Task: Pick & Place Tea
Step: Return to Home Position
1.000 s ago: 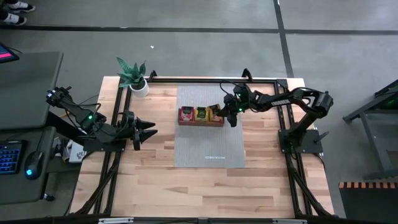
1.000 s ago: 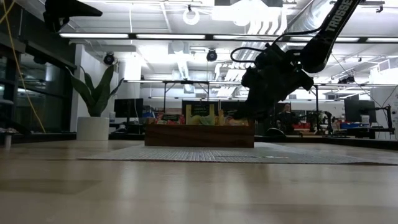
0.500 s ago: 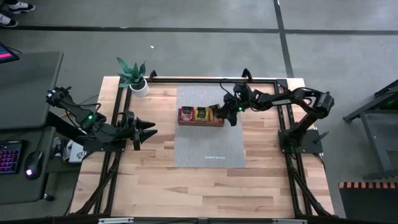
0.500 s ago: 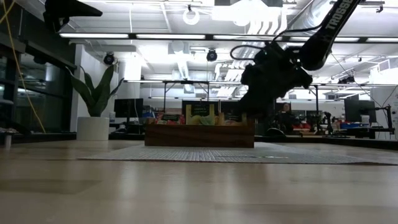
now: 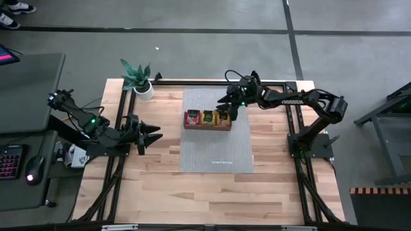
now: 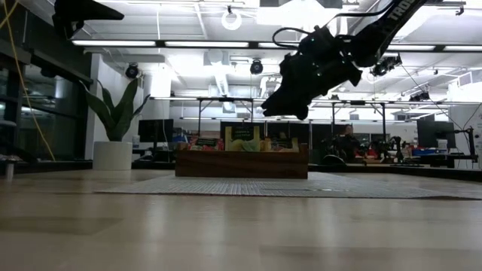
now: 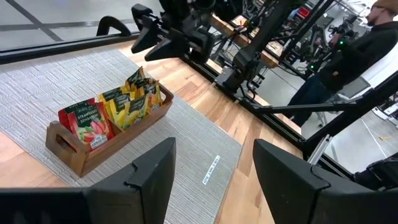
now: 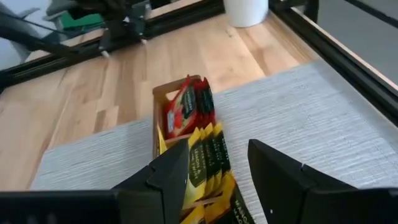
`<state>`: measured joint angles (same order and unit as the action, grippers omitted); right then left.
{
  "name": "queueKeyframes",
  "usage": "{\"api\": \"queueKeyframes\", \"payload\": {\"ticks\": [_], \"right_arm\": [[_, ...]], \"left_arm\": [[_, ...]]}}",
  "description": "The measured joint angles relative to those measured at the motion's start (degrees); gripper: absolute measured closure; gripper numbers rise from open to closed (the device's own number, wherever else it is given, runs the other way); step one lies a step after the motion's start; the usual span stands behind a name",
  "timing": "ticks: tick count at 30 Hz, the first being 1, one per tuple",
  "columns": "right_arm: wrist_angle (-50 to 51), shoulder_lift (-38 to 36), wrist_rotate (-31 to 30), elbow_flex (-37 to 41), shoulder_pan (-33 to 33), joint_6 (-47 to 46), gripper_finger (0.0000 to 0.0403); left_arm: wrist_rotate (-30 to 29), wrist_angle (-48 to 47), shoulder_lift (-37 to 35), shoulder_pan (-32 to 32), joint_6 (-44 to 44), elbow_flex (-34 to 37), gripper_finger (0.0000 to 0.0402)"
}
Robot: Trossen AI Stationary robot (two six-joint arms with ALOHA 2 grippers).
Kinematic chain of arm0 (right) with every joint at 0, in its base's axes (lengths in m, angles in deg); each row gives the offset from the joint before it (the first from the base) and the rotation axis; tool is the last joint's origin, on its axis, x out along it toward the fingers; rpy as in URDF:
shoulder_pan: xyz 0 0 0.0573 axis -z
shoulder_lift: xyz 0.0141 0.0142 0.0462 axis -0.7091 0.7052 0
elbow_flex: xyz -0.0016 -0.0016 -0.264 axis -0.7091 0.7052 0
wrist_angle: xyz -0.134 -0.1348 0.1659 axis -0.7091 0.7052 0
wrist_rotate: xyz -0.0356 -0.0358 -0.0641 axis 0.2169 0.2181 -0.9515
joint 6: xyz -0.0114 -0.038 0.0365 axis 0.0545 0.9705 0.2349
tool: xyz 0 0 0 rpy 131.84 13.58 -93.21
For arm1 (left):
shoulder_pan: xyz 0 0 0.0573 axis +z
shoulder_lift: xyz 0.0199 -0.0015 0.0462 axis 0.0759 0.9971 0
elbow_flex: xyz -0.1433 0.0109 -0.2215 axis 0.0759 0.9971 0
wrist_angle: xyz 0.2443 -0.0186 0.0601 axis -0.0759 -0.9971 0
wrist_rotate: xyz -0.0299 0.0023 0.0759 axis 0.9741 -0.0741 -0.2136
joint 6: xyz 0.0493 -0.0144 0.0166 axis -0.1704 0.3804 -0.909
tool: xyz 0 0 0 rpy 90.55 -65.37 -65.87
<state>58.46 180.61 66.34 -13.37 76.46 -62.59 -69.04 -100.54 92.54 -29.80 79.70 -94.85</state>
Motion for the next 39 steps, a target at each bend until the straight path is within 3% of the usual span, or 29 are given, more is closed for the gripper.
{"api": "queueKeyframes", "payload": {"ticks": [4, 12, 18, 23, 39], "right_arm": [[0.22, 0.02, -4.46, 0.00, -1.23, -4.37, 0.0239], [-0.09, 0.09, -20.25, 0.00, -5.96, -16.69, 0.0239], [-3.82, 3.42, -22.55, -0.04, -9.65, -21.12, 0.0239], [-3.84, 5.21, -29.91, -0.02, -10.75, -26.26, 0.0239], [2.97, 5.64, -31.59, -0.02, -10.33, -32.92, 0.0240]], "left_arm": [[-0.02, 0.00, 0.00, 0.00, -0.01, 0.00, 0.0188], [-0.04, -0.01, 0.00, 0.01, 0.01, 0.00, 0.0188], [0.10, -0.02, 0.00, 0.00, 0.01, 0.00, 0.0188], [0.49, -0.01, 0.00, 0.01, 0.60, 0.00, 0.0188], [1.75, -0.02, 0.00, 0.02, 1.50, 0.00, 0.0188]]}}
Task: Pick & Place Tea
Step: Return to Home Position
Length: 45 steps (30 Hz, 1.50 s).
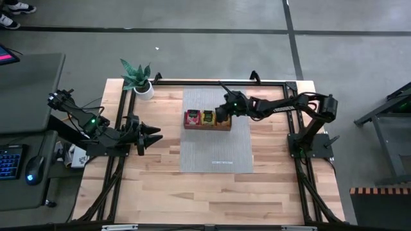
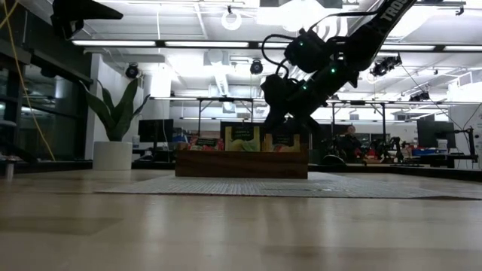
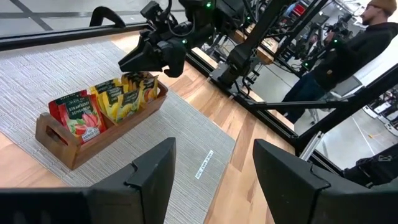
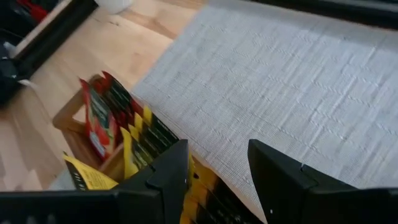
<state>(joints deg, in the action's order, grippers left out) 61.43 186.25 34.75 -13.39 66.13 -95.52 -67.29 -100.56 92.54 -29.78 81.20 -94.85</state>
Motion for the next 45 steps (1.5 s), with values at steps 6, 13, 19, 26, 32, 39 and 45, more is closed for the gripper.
{"api": "queueKeyframes", "payload": {"ticks": [6, 13, 19, 26, 32, 39, 45], "right_arm": [[-1.94, -0.55, 0.21, 0.00, 0.34, 3.23, 0.0240], [-4.30, -5.06, 5.88, 0.00, 1.98, 9.90, 0.0240], [-12.92, -5.66, 23.35, -0.02, 1.23, 15.43, 0.0240], [-11.64, -5.57, 24.84, -0.02, -1.36, 20.84, 0.0241], [-10.08, -5.55, 25.84, -0.02, -3.64, 22.13, 0.0246], [-11.64, -6.22, 26.70, 0.00, -9.37, 21.79, 0.0286], [-9.44, -11.21, 26.84, -0.02, -11.16, 19.08, 0.0391]], "left_arm": [[-0.01, 0.00, 0.00, 0.00, 0.00, 0.00, 0.0188], [0.04, -0.01, 0.00, 0.00, 0.00, 0.00, 0.0188], [0.07, -0.08, -0.01, -0.02, 0.00, 0.00, 0.0188], [0.15, -0.86, 0.00, 0.00, 0.00, 0.00, 0.0188], [0.16, -1.29, 0.00, 0.00, 0.00, 0.00, 0.0188], [2.22, -1.29, -0.02, 0.00, -1.72, 0.00, 0.0188], [2.78, -1.29, 0.06, 0.00, -4.58, 0.01, 0.0188]]}}
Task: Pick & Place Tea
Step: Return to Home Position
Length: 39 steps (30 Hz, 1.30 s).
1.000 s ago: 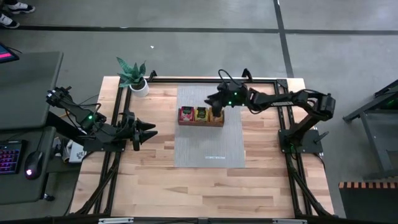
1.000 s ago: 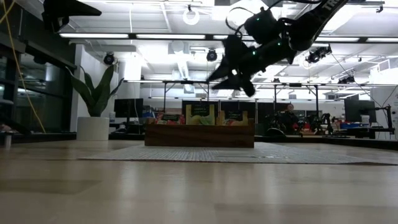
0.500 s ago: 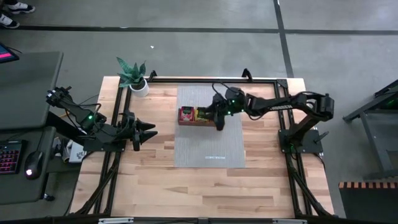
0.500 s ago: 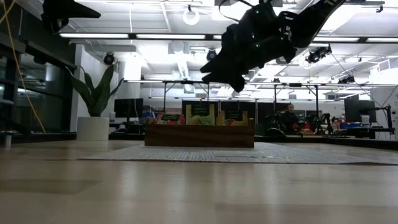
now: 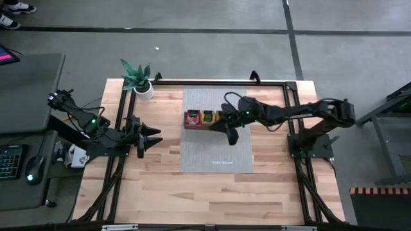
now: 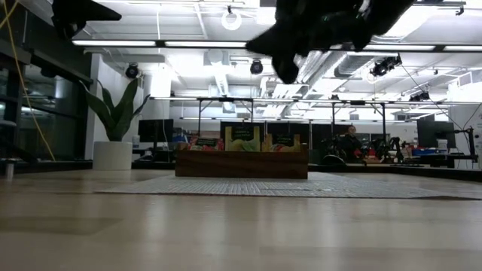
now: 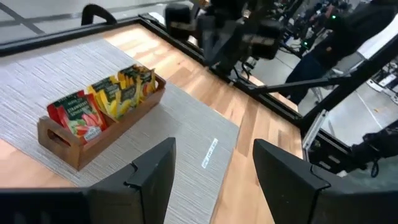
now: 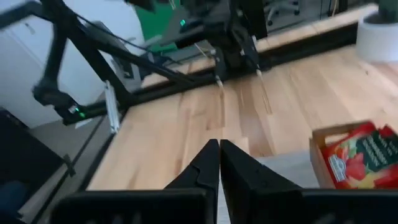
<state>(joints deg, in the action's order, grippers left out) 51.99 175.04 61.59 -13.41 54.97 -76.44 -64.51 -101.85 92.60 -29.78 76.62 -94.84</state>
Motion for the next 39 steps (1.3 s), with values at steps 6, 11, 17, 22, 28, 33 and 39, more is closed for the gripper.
{"api": "queueKeyframes", "payload": {"ticks": [6, 11, 17, 22, 28, 33, 39], "right_arm": [[3.49, -10.09, -4.92, 1.57, -0.67, -0.98, 0.0399], [4.09, -24.18, -14.52, 9.33, -0.60, -2.99, 0.0401], [4.20, -43.40, -20.02, 18.89, -0.60, -5.94, 0.0402], [7.69, -55.11, -20.59, 23.03, -0.58, -5.88, 0.0402], [10.52, -67.16, -21.68, 29.10, 0.05, -5.68, 0.0402], [10.95, -75.27, -21.66, 35.11, 0.73, -6.51, 0.0403], [13.53, -82.02, -21.48, 40.02, 0.72, -6.62, 0.0403]], "left_arm": [[0.24, 1.38, 1.49, 0.02, -3.44, 3.73, 0.0188], [6.09, 24.64, 1.05, 2.18, -9.71, 15.05, 0.0188], [22.19, 58.71, -5.71, 12.37, -16.13, 32.06, 0.0188], [29.49, 62.63, -9.09, 22.13, -14.55, 36.62, 0.0188], [34.86, 61.23, -9.99, 30.01, -16.17, 36.63, 0.0188], [36.04, 56.21, -9.92, 33.48, -16.26, 36.71, 0.0188], [31.48, 53.16, -9.96, 35.42, -12.44, 36.78, 0.0188]]}}
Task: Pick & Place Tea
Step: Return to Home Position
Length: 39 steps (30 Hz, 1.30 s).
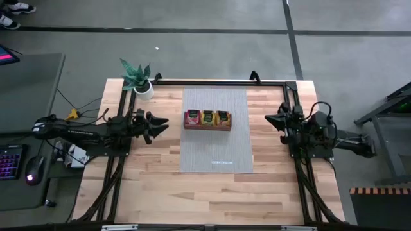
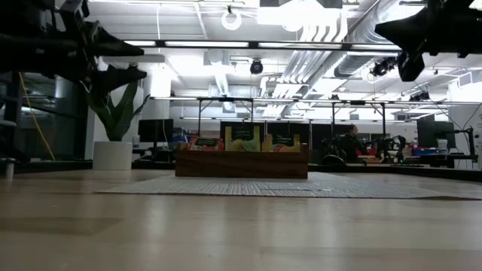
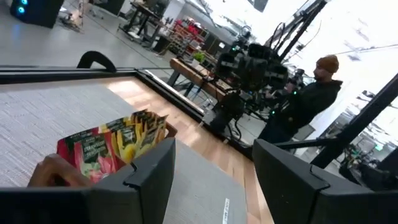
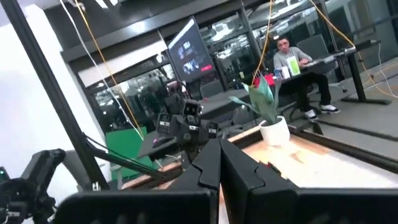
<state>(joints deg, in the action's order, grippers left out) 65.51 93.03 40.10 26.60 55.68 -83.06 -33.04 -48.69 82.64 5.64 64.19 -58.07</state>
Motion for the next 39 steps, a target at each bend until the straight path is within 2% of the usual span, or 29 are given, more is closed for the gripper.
{"api": "queueKeyframes", "payload": {"ticks": [4, 15, 26, 35, 39], "right_arm": [[-0.58, -3.41, -1.42, 2.78, 0.01, 0.15, 0.0403], [-0.15, -3.21, -3.48, 5.14, 0.03, 2.57, 0.0403], [7.43, -3.21, -2.95, 5.16, 2.34, 3.10, 0.0403], [11.28, -3.21, -3.35, 5.16, 2.62, 3.65, 0.0403], [11.39, -3.21, -3.40, 5.16, 2.62, 6.15, 0.0402]], "left_arm": [[0.31, 0.04, -0.07, 1.07, 0.59, 0.07, 0.0188], [-2.10, 0.49, -0.04, 1.72, 1.48, 0.11, 0.0188], [-2.10, -9.30, 0.04, 1.72, 6.94, 0.13, 0.0188], [-1.65, -9.45, 0.04, 1.72, -5.14, 0.15, 0.0188], [-1.62, -10.63, 0.04, 1.72, -5.59, 0.15, 0.0188]]}}
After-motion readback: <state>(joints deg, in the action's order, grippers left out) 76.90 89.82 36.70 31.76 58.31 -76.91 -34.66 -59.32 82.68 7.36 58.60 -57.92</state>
